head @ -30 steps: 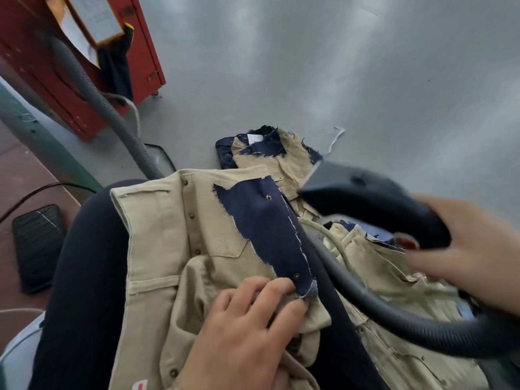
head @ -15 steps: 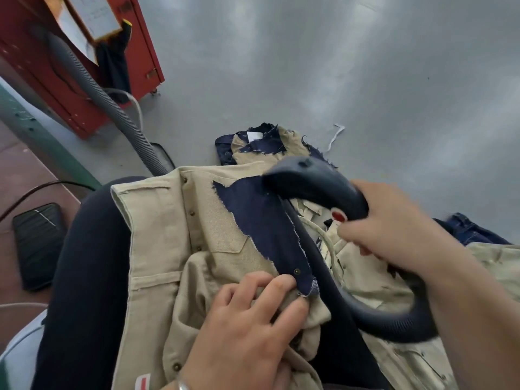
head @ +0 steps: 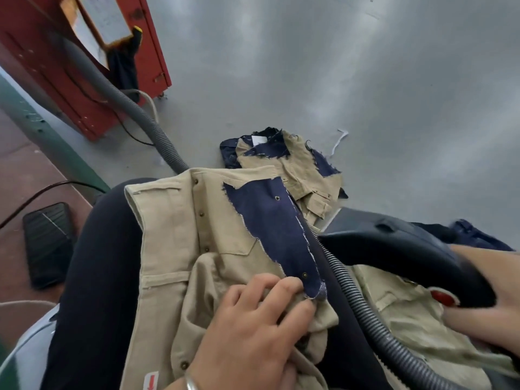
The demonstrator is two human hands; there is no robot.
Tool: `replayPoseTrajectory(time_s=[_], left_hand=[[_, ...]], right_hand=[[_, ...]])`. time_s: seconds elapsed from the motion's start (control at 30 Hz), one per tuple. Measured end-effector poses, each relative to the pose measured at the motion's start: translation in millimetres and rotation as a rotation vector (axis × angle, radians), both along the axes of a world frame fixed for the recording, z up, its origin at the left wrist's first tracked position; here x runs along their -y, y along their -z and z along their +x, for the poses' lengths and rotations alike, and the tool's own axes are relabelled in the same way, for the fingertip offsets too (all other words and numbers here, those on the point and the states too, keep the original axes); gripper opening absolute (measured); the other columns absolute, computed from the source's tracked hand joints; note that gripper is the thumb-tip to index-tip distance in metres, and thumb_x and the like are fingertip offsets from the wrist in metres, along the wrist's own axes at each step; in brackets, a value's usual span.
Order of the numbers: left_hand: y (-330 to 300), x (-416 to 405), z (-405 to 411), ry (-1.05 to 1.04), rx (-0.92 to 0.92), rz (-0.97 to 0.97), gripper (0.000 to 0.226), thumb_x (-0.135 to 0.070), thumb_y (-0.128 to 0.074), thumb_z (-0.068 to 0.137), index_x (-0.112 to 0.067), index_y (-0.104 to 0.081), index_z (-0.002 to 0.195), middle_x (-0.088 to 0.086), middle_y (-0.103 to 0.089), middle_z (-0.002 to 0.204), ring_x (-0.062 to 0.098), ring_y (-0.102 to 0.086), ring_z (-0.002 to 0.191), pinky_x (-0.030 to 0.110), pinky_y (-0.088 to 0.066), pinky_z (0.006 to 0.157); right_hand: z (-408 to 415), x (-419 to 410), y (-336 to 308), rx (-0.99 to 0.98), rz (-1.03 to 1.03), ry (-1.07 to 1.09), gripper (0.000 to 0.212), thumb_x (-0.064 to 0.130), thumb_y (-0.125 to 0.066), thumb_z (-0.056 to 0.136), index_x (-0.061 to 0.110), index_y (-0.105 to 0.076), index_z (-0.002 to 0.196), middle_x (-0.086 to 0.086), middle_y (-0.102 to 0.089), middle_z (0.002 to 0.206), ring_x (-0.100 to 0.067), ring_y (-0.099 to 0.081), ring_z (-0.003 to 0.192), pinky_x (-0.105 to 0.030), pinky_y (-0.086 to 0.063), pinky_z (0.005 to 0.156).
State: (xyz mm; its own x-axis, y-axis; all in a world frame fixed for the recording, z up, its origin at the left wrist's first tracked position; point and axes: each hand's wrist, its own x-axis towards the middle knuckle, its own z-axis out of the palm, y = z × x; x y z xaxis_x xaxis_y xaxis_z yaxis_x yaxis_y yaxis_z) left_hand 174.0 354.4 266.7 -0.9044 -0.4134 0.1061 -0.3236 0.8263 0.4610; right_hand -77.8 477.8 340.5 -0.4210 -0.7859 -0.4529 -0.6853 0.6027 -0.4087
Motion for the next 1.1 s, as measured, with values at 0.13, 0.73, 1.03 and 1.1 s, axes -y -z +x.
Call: replayPoseTrajectory(time_s=[0.13, 0.73, 1.03, 1.1], left_hand=[[0.1, 1.1, 0.7, 0.027, 0.018, -0.023, 0.053, -0.037, -0.046, 0.051, -0.028, -0.071, 0.096, -0.004, -0.065, 0.114, 0.022, -0.065, 0.092, 0.031, -0.052, 0.066], [0.8, 1.2, 1.2, 0.027, 0.01, 0.016, 0.053, -0.035, -0.046, 0.051, -0.027, -0.07, 0.097, -0.005, -0.064, 0.116, 0.021, -0.064, 0.093, 0.031, -0.052, 0.068], [2.6, 3.9, -0.8, 0.029, -0.024, -0.024, 0.051, -0.034, -0.045, 0.051, -0.028, -0.073, 0.093, -0.004, -0.067, 0.111, 0.021, -0.066, 0.088, 0.032, -0.053, 0.065], [2.8, 4.6, -0.2, 0.036, -0.02, -0.029, 0.051, -0.035, -0.045, 0.051, -0.028, -0.073, 0.092, -0.004, -0.067, 0.112, 0.022, -0.066, 0.088, 0.032, -0.053, 0.064]], right_hand=[[35.0, 24.2, -12.1, 0.086, 0.029, -0.089, 0.039, 0.036, -0.059, 0.047, 0.041, -0.066, 0.085, 0.015, -0.062, 0.052, -0.006, -0.059, 0.042, -0.018, -0.042, 0.038], [-27.2, 77.0, -7.1, 0.138, -0.203, 0.159, 0.026, 0.001, -0.074, 0.061, 0.021, -0.063, 0.075, -0.015, -0.062, 0.049, -0.025, -0.058, 0.039, -0.035, -0.049, 0.039], [28.2, 45.0, -5.2, 0.14, 0.037, -0.079, 0.039, 0.026, -0.065, 0.056, 0.045, -0.059, 0.089, 0.009, -0.064, 0.054, -0.007, -0.059, 0.038, -0.02, -0.042, 0.036], [24.5, 57.2, 0.9, 0.163, 0.012, -0.065, 0.029, 0.016, -0.07, 0.064, 0.034, -0.061, 0.084, 0.004, -0.062, 0.052, -0.009, -0.057, 0.037, -0.018, -0.039, 0.036]])
